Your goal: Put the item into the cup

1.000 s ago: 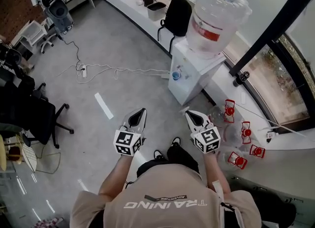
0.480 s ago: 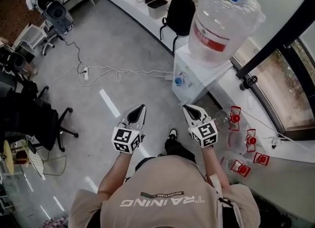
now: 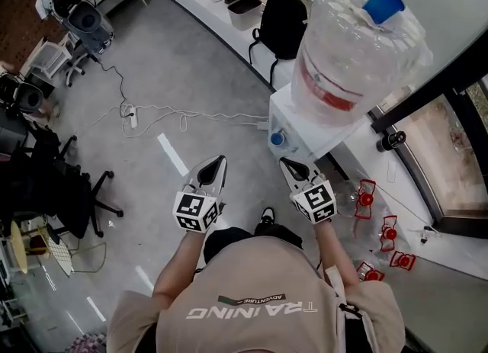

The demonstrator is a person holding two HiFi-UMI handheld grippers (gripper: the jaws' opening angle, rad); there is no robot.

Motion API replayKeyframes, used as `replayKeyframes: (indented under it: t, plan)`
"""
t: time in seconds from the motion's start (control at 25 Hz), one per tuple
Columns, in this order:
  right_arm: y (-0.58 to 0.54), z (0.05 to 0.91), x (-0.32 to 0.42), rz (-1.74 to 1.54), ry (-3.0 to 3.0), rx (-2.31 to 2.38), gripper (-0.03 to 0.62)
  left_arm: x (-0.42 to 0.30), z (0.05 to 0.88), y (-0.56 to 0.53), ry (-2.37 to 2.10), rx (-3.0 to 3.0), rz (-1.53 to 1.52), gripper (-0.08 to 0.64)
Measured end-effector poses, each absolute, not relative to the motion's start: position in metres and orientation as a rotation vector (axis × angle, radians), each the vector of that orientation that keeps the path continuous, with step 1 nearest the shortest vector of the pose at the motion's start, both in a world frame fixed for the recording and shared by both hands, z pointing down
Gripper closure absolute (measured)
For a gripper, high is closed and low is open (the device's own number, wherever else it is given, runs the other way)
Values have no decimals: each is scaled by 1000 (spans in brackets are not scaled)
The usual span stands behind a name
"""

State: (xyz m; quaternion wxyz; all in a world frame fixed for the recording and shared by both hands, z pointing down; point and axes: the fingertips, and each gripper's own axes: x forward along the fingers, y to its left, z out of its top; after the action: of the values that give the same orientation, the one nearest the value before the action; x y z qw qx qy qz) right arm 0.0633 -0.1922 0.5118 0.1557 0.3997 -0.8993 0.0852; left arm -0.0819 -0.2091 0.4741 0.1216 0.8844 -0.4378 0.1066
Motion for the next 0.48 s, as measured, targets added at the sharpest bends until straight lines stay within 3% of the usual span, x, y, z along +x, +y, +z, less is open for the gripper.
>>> replayKeyframes:
  t: [0.48]
  plan:
    - [-243,531,33,320,-2489,1198,581,-93,492,-277,-1112,2646,350,552]
